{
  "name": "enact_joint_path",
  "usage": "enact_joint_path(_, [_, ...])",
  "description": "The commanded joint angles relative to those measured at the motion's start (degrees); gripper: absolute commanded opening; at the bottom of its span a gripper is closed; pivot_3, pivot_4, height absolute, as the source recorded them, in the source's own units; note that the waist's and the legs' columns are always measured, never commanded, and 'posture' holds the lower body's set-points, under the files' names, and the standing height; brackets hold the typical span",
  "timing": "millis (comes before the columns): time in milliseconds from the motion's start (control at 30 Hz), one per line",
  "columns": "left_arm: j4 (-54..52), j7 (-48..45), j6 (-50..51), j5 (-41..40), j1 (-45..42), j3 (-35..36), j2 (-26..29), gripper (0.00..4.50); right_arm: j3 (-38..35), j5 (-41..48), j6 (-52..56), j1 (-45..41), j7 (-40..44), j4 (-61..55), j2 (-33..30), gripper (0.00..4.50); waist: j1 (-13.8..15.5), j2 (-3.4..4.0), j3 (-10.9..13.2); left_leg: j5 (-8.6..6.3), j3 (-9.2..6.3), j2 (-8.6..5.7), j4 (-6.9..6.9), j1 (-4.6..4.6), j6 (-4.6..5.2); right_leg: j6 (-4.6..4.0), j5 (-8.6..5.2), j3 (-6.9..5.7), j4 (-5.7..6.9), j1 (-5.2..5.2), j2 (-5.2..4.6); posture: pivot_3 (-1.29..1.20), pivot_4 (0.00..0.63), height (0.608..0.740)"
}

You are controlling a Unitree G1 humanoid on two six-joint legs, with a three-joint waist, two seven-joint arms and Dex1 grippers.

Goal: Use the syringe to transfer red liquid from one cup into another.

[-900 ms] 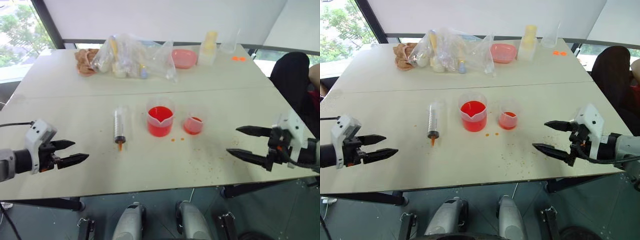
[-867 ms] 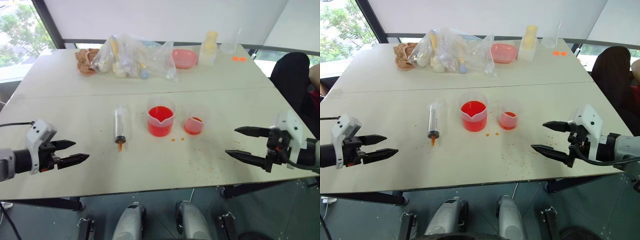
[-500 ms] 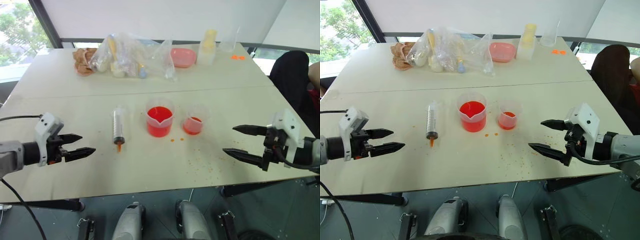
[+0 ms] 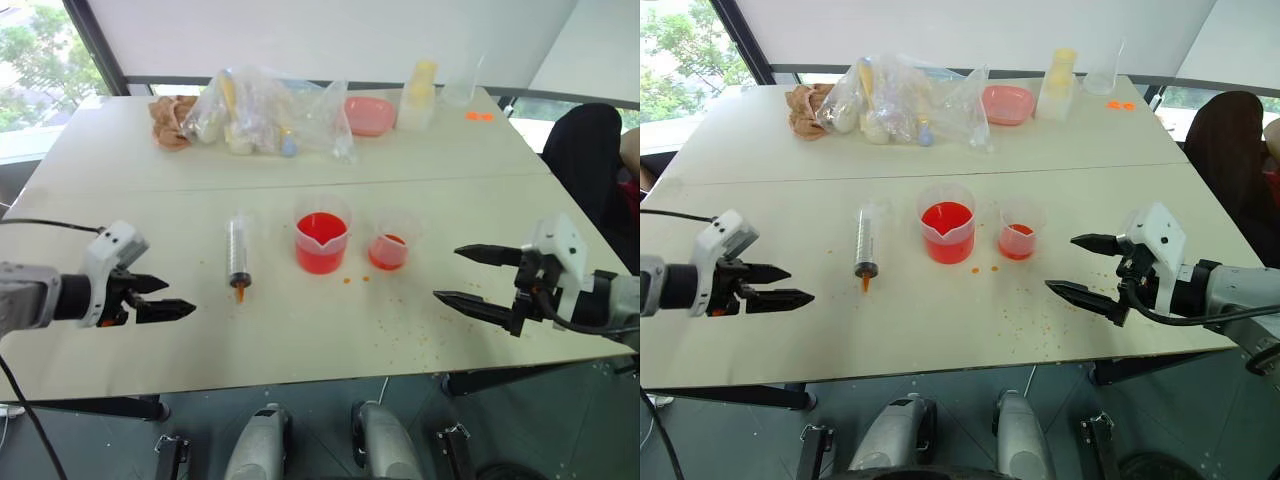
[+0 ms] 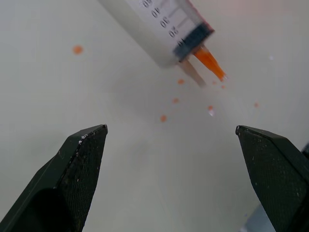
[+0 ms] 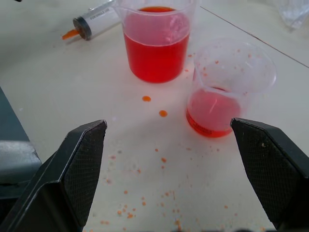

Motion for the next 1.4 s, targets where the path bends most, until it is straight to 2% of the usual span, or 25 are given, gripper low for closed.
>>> enact_joint_path(33, [6.5,8.4,15.0,1.1,-22.0,-4.8,-9.3,4.43,1.2,1.6,-1.9,-5.3,0.0,-1.7,0.1,4.32,0.8,-0.04,0.0,0.01,-0.06,-0.07,0.08,-0.02,0.01,0.05,-0.01,-0.02,0.04,0.03,0.02,0.0,0.15,0.74])
enact_joint_path(100, [14.6,13.3,20.2,2.4,-33.2,-6.8,-15.3,4.43,3.0,0.8,-3.4,-8.3,1.2,-1.6,-0.7,4.32,1.2,-0.24,0.0,0.03,-0.21,-0.21,0.32,-0.05,0.02,0.18,0.07,-0.17,0.09,0.19,0.09,0.0,0.15,0.74])
enact_joint_path(167, [24.7,17.4,20.8,2.1,-41.3,-9.8,-18.7,4.43,5.2,-0.6,-5.1,-11.2,2.6,-0.7,-1.0,4.32,0.9,-0.3,0.0,0.04,-0.21,-0.29,0.31,0.04,0.02,0.4,0.19,-0.14,0.09,0.31,0.08,0.0,0.15,0.74])
enact_joint_path(300, [36.4,21.6,20.8,3.7,-50.4,-17.1,-22.8,4.43,9.5,-2.4,-8.1,-15.6,3.9,-0.4,0.0,4.32,-0.3,-0.29,0.0,0.02,-0.19,-0.3,0.13,0.07,0.04,0.49,0.15,-0.11,0.15,0.18,0.05,0.0,0.15,0.74])
enact_joint_path(433, [45.1,23.8,20.8,5.8,-54.2,-21.9,-25.6,4.43,11.8,-3.1,-9.8,-17.7,3.7,-1.6,1.0,4.32,-0.5,-0.28,0.0,0.02,-0.21,-0.27,0.04,0.0,0.04,0.49,0.15,-0.11,0.26,-0.02,0.08,0.0,0.15,0.74])
enact_joint_path(567, [48.6,24.9,20.8,8.4,-54.5,-24.2,-27.7,4.43,12.7,-3.3,-10.3,-17.8,2.6,-3.0,1.9,4.32,-0.3,-0.29,0.0,0.02,-0.21,-0.27,0.04,-0.02,0.04,0.48,0.15,-0.09,0.24,-0.03,0.07,0.0,0.15,0.74])
enact_joint_path(700, [52.4,25.8,19.8,11.4,-52.8,-22.0,-32.0,4.43,13.0,-3.4,-10.5,-16.9,0.8,-3.5,3.8,4.32,0.3,-0.29,0.0,0.03,-0.24,-0.28,0.08,-0.07,0.03,0.48,0.15,-0.09,0.2,-0.01,0.04,0.0,0.15,0.74])
enact_joint_path(900, [60.3,27.7,12.1,17.2,-52.9,-18.0,-38.9,4.43,13.0,-3.9,-10.5,-15.6,-0.8,-3.3,5.1,4.32,1.2,-0.2,-0.1,0.03,-0.21,-0.33,0.13,-0.02,0.03,0.47,0.15,-0.07,0.19,0.07,-0.02,0.0,0.15,0.74])
enact_joint_path(933, [60.8,27.5,11.1,18.0,-53.0,-18.0,-39.5,3.93,12.8,-3.8,-10.4,-15.4,-0.9,-3.3,5.0,4.32,1.2,-0.19,-0.1,0.03,-0.22,-0.34,0.13,0.01,0.03,0.47,0.15,-0.08,0.18,0.11,-0.02,0.0,0.15,0.74])
enact_joint_path(967, [61.0,27.3,10.7,18.7,-52.9,-17.9,-39.9,3.69,12.6,-3.7,-10.3,-15.2,-1.0,-3.4,4.9,4.32,1.2,-0.19,-0.1,0.03,-0.23,-0.34,0.13,0.03,0.03,0.47,0.15,-0.08,0.18,0.14,-0.02,0.0,0.15,0.74])
enact_joint_path(1033, [61.2,27.0,10.1,20.0,-52.8,-17.8,-40.5,2.86,12.2,-3.5,-10.2,-14.8,-1.0,-3.5,4.7,4.32,1.2,-0.19,-0.1,0.04,-0.23,-0.34,0.15,0.04,0.01,0.46,0.15,-0.07,0.19,0.16,-0.02,0.0,0.15,0.74])
enact_joint_path(1167, [60.9,27.2,10.1,21.1,-52.3,-15.5,-41.3,1.61,11.8,-3.4,-9.7,-13.9,-1.2,-3.6,4.4,4.32,1.2,-0.19,-0.1,0.04,-0.25,-0.34,0.18,0.04,0.01,0.46,0.16,-0.08,0.19,0.19,-0.02,0.0,0.15,0.74])
enact_joint_path(1200, [60.7,27.2,10.4,21.3,-52.1,-15.0,-41.6,1.47,11.7,-3.4,-9.6,-13.7,-1.2,-3.7,4.3,4.32,1.2,-0.19,-0.1,0.04,-0.25,-0.34,0.18,0.03,0.01,0.47,0.16,-0.08,0.19,0.18,-0.02,0.0,0.15,0.74])
enact_joint_path(1300, [54.7,24.6,6.0,21.5,-51.6,-15.3,-40.6,1.44,10.7,-3.0,-9.1,-13.5,-1.3,-2.9,4.0,4.32,1.1,-0.19,-0.1,0.04,-0.25,-0.34,0.18,0.04,0.01,0.47,0.16,-0.08,0.2,0.18,-0.02,0.0,0.15,0.74])
enact_joint_path(1333, [51.8,23.1,2.3,21.9,-51.7,-15.7,-40.0,1.43,9.9,-2.8,-9.0,-13.4,-1.3,-2.5,3.9,4.32,1.2,-0.2,-0.1,0.04,-0.26,-0.33,0.18,0.03,0.01,0.47,0.16,-0.08,0.2,0.18,-0.02,0.0,0.15,0.74])
enact_joint_path(1400, [46.6,21.0,-8.8,21.4,-53.4,-12.1,-39.7,1.43,6.5,-0.4,-8.1,-14.0,-2.1,-1.0,4.2,4.32,1.3,-0.31,0.0,0.05,-0.28,-0.26,0.19,-0.01,-0.01,0.45,0.17,-0.09,0.19,0.16,-0.04,0.0,0.15,0.74])
